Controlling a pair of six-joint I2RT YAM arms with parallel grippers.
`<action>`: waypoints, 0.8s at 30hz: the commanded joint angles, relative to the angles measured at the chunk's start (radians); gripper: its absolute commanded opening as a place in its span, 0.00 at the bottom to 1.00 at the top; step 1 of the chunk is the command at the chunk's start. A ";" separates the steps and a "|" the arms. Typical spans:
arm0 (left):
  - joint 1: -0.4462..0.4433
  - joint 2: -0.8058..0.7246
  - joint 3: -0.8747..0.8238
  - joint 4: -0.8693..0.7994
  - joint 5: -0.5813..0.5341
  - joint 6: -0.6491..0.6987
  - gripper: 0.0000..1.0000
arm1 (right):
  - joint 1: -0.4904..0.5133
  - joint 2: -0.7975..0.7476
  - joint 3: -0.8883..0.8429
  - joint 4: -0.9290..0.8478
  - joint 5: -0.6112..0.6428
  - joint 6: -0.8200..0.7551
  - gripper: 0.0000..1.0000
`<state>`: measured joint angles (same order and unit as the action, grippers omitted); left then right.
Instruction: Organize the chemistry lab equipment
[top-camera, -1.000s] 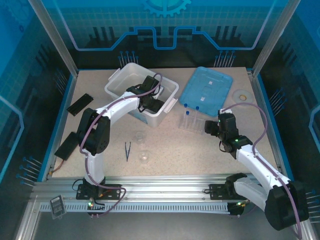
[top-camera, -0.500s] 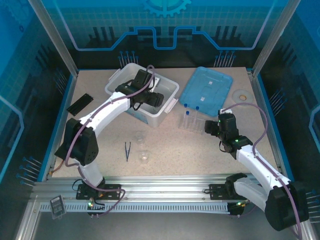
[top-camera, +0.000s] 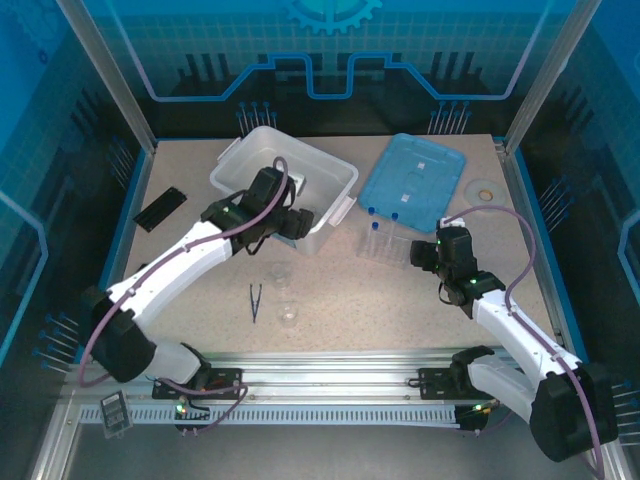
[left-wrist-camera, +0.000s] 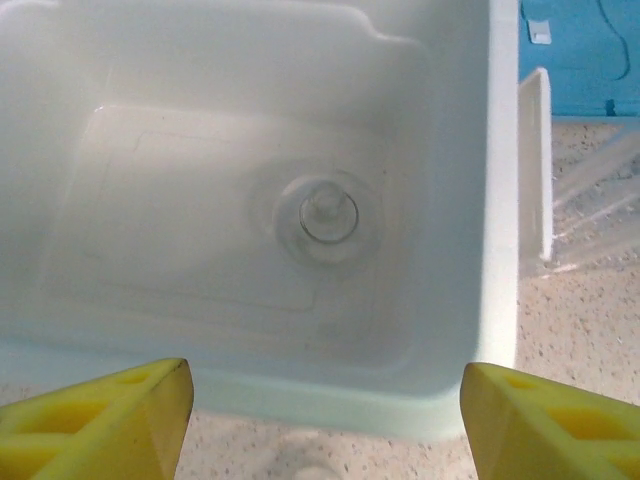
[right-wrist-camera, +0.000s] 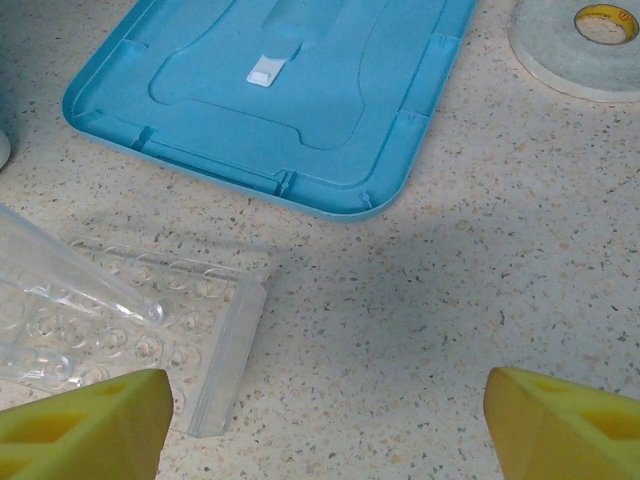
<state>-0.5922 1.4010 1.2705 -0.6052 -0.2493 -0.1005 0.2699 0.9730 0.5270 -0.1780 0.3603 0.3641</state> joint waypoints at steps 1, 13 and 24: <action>-0.036 -0.080 -0.056 -0.045 -0.063 -0.061 0.71 | 0.012 -0.013 -0.010 0.021 0.025 -0.008 0.83; -0.070 -0.183 -0.245 -0.069 -0.082 -0.132 0.71 | 0.024 -0.002 -0.003 0.022 0.030 -0.016 0.82; -0.070 -0.123 -0.354 0.014 -0.057 -0.177 0.71 | 0.035 0.005 0.001 0.021 0.041 -0.017 0.82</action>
<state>-0.6575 1.2564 0.9314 -0.6308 -0.3103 -0.2470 0.2897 0.9745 0.5270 -0.1776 0.3786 0.3573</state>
